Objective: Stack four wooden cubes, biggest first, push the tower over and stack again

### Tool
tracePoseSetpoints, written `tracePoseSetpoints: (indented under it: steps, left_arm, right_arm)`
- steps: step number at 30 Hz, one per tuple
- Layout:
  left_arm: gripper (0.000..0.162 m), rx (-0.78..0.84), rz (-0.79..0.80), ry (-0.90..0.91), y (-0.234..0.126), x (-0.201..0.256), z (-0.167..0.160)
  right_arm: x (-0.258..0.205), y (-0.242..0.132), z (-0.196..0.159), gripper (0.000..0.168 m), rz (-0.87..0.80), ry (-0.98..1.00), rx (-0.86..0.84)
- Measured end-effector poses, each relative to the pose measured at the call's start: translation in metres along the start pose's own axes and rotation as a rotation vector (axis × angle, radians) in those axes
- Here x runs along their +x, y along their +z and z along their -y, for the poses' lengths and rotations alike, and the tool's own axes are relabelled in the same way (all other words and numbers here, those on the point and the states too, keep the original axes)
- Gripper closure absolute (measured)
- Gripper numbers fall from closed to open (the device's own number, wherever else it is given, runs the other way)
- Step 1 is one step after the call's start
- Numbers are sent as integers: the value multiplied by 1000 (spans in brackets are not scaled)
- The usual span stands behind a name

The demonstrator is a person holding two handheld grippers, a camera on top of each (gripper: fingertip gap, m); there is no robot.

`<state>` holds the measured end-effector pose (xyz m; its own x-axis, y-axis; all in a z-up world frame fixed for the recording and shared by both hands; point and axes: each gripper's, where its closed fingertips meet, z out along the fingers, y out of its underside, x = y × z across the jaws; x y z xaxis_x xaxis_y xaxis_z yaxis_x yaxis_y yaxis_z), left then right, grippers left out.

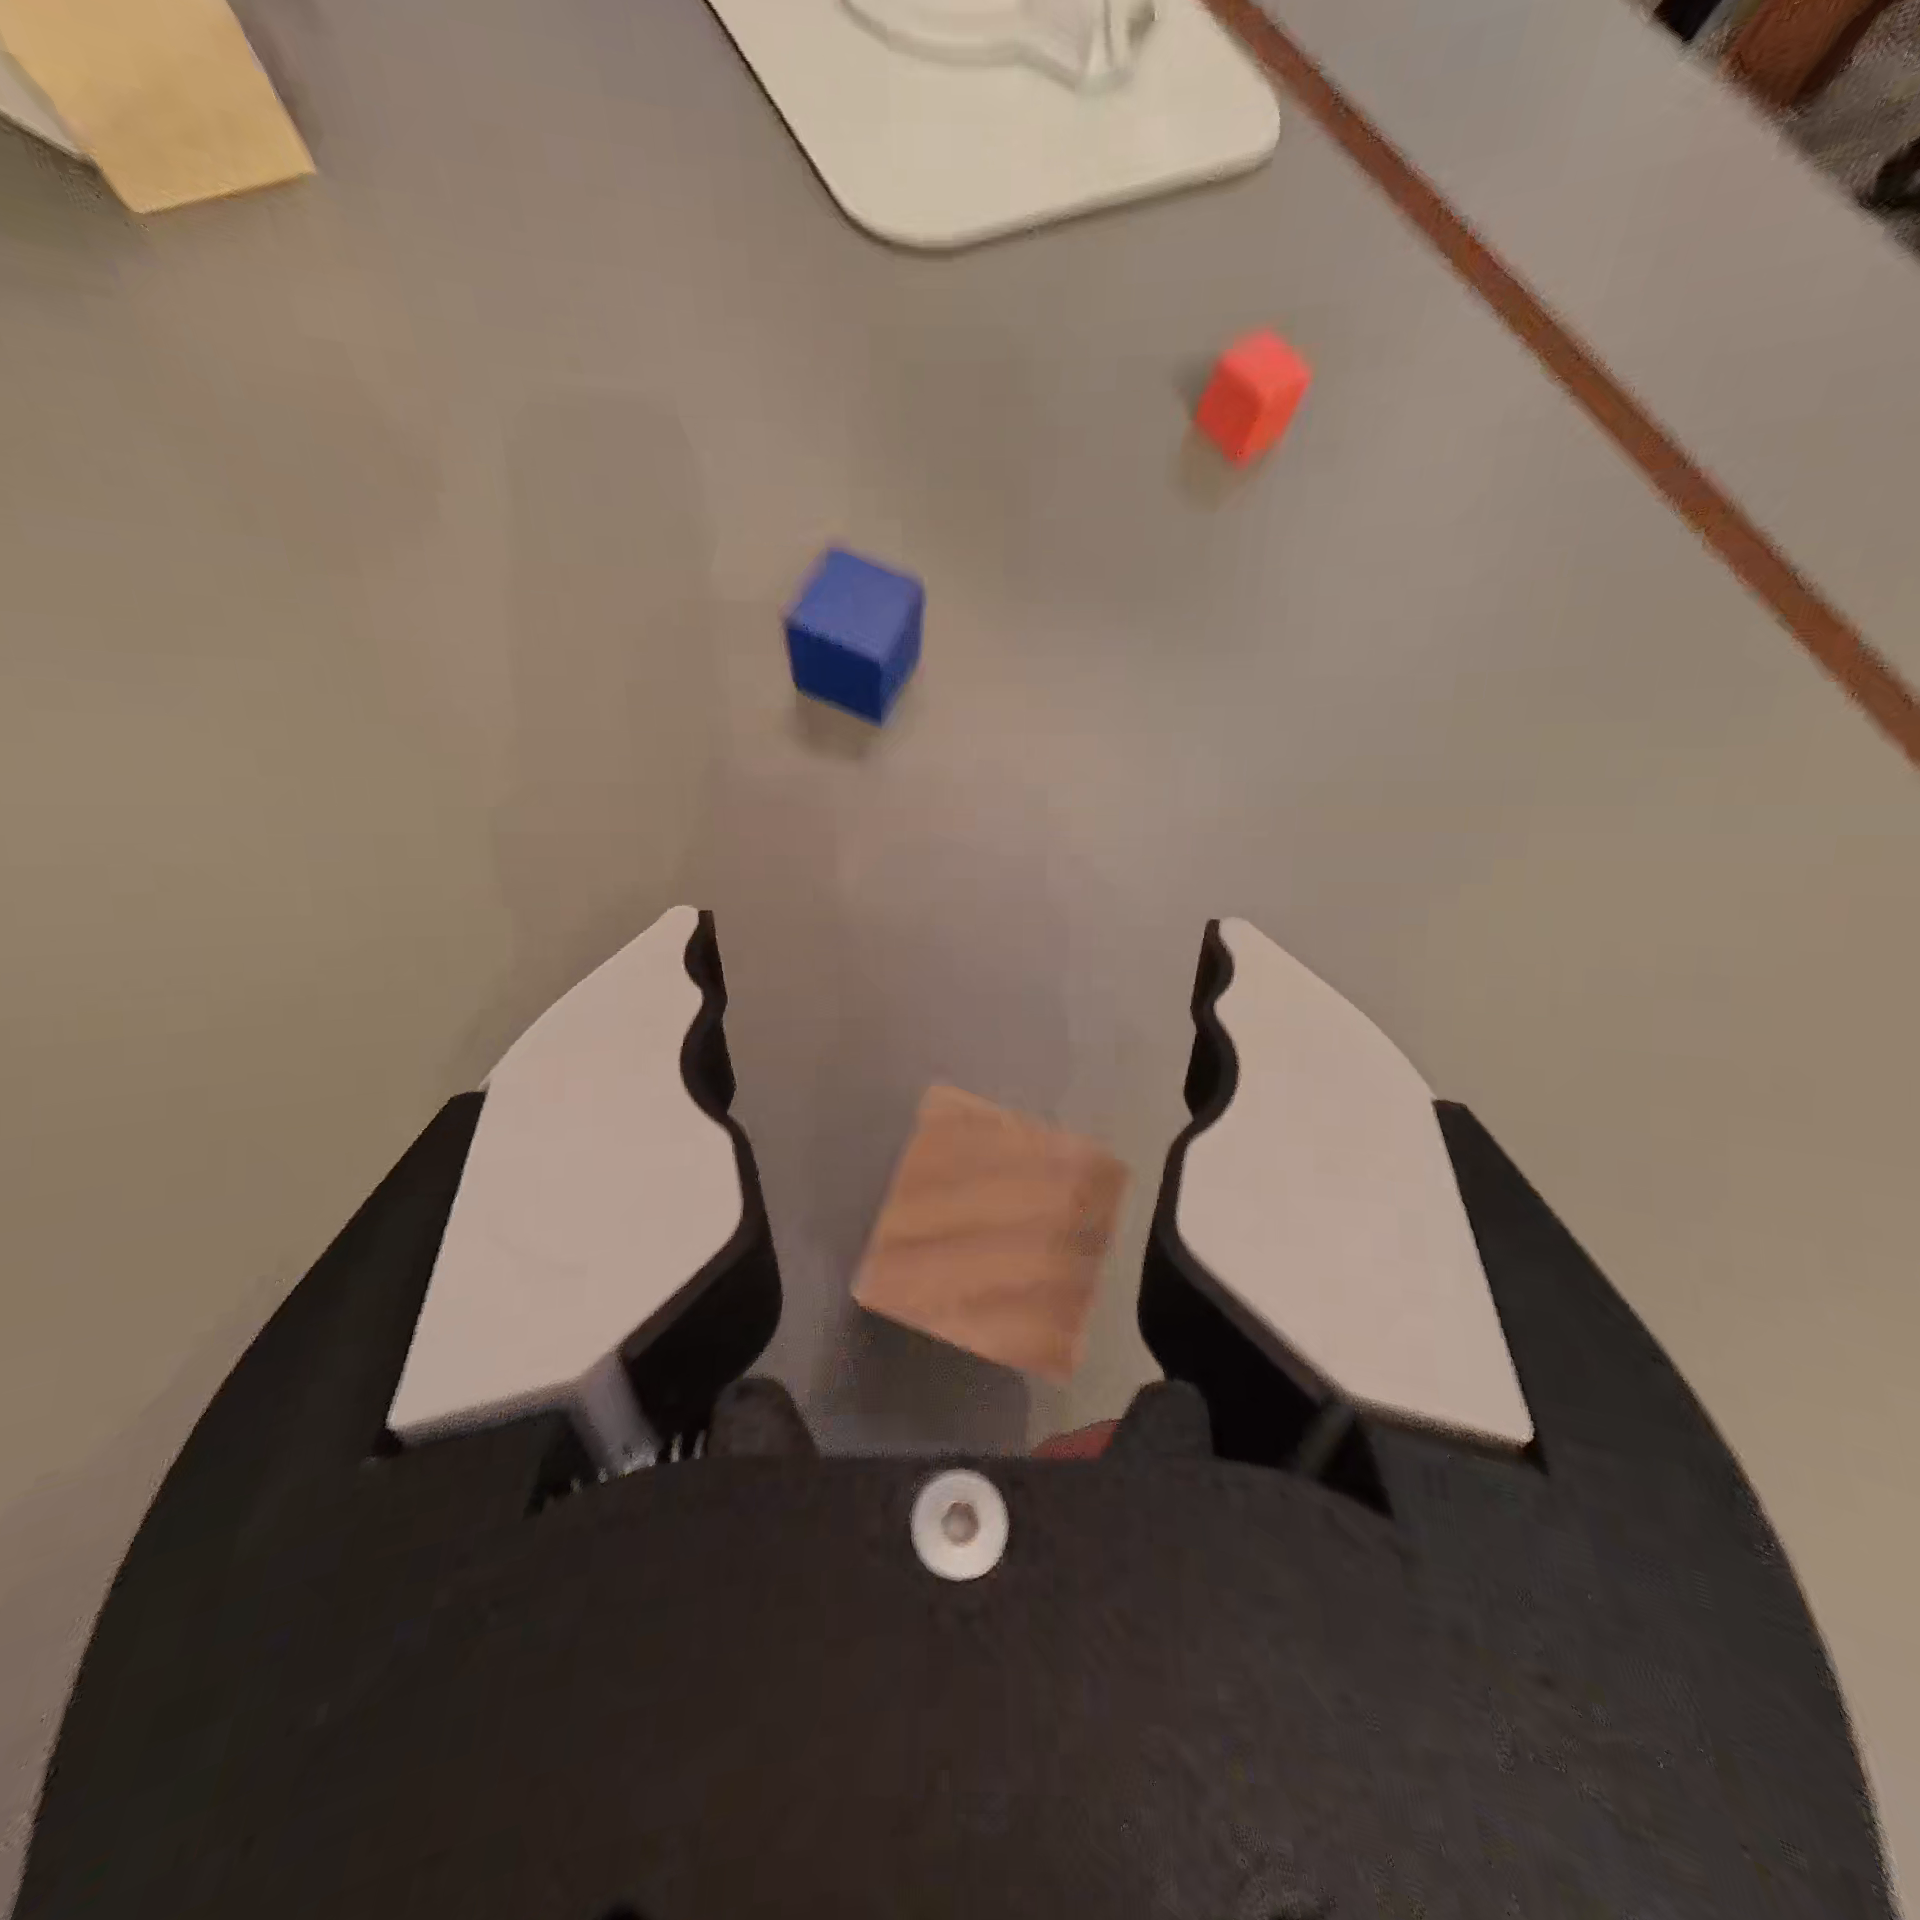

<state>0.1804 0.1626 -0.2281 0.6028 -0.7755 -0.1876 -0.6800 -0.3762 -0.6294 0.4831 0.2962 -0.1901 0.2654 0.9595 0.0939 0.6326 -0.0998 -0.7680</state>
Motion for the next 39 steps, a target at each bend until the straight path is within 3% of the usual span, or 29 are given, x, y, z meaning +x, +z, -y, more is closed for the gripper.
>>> tracePoseSetpoints:
  steps: [3,7,8,11,15,17,20,24,27,33,34,35,39]
  left_arm:
    - [89,32,56,-102,-17,-10,-21]
    - [83,54,57,-188,-22,-8,-25]
    - [74,58,48,-192,-25,-6,-26]
    - [63,78,7,-190,-33,-4,-29]
    - [65,113,61,-227,-47,-23,-42]
    - [66,114,57,-246,-47,-24,-50]
    - [69,106,68,-225,-45,-23,-57]
    - [73,121,32,-224,-43,-21,-58]
    - [78,113,33,-205,-42,-19,-58]
    - [79,102,23,-166,-40,-14,-59]
    - [80,106,20,-169,-41,-14,-59]
    - [80,109,16,-171,-41,-14,-59]
    - [80,118,-1,-173,-42,-12,-58]
  right_arm:
    - [-19,22,23,82,5,-33,-17]
    - [-20,62,24,98,-47,38,-160]
    - [-18,66,23,99,-68,55,-189]
    - [-24,73,30,115,-43,83,-199]
    - [-22,83,25,121,-63,87,-298]
    - [-24,92,25,140,-41,73,-332]
    - [-40,105,48,140,20,9,-293]
    - [-107,131,107,140,244,-175,-154]
    - [-154,158,134,140,370,-290,-140]
    - [-195,196,136,140,475,-375,-236]
    - [-193,196,135,129,462,-357,-241]
    - [-188,191,133,106,435,-344,-241]
    - [-139,127,106,106,317,-322,-264]
